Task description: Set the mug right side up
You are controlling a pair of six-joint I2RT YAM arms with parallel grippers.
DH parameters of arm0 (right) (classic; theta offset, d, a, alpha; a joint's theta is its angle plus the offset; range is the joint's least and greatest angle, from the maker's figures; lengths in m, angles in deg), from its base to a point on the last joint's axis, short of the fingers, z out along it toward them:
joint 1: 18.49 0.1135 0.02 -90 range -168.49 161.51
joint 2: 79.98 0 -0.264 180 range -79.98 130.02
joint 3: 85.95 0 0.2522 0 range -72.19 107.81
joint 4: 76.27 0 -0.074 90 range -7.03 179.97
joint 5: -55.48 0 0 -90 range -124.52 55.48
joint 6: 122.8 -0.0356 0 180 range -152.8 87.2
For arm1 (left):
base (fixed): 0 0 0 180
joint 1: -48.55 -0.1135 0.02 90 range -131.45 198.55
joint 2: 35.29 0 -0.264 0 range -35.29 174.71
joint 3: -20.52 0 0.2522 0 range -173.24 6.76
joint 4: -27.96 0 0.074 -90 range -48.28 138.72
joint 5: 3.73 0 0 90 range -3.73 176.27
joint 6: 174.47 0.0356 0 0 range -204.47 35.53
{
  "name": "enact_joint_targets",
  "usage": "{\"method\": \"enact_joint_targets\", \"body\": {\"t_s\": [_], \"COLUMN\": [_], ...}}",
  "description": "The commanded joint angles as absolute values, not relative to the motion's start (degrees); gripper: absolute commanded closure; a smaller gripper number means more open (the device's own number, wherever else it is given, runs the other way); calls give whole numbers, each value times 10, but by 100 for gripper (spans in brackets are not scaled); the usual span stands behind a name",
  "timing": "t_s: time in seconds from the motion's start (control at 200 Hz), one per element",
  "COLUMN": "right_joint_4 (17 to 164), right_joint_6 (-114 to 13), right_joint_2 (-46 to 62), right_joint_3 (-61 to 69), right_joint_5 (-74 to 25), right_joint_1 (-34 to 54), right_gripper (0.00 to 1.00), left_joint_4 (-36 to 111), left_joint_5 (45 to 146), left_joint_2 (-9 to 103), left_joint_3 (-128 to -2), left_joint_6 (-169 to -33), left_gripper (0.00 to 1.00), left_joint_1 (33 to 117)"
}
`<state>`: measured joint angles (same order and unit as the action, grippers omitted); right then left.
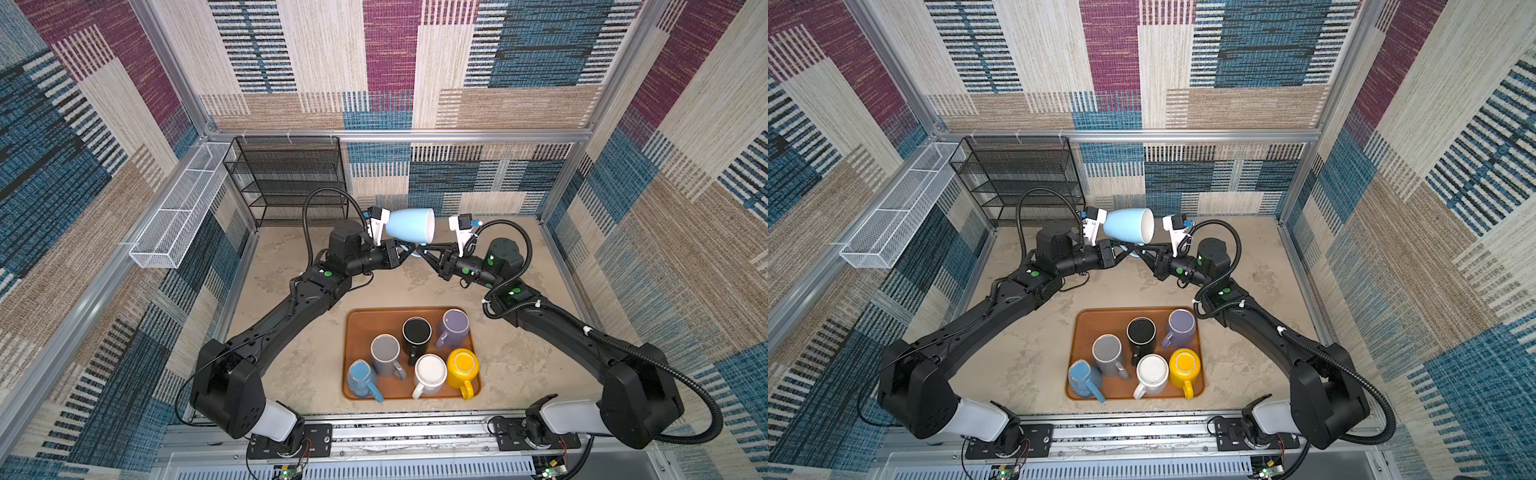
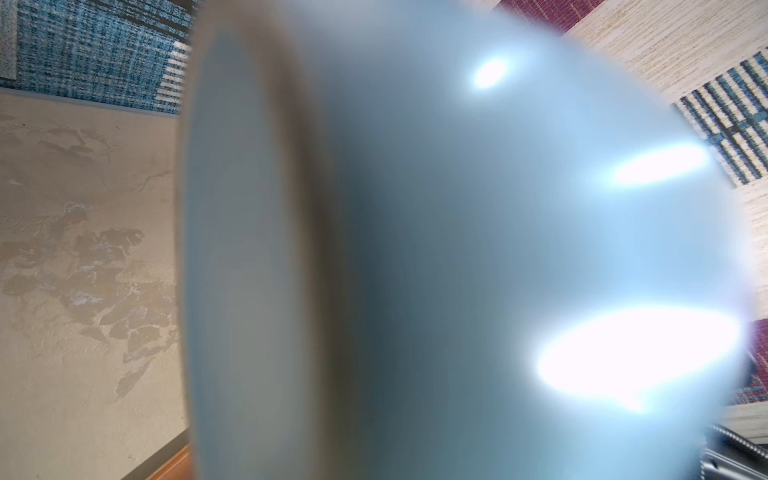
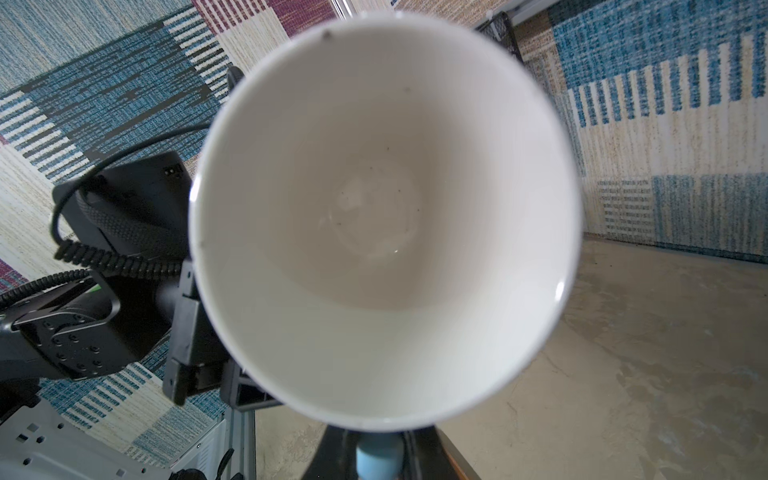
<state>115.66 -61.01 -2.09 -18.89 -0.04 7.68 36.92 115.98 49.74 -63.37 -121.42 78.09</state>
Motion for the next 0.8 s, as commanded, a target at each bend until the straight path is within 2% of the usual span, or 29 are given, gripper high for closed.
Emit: {"method": "enact_joint_targets", "body": {"t_s": [0.0,0.301,0.796], "right_joint_4": [1190,1199,1151], "right_joint_6": [-611,-631,-628], "right_joint_2": [-24,-24,-16], "right_joint_3": [-187,-205,-216], "right_joint_5": [3,-2,-32], "right_joint_1": [76,76,76], "right_gripper": [100,100,100], "left_joint_4": [386,331,296], "left_joint_5": [1133,1141,1132], "left_joint_2": [493,497,511], "left_joint_3": [-624,-584,-545], "left_joint_6": [-1168,-1170,-1150], "left_gripper": [72,67,67], "left_joint_1": [779,780,779]}}
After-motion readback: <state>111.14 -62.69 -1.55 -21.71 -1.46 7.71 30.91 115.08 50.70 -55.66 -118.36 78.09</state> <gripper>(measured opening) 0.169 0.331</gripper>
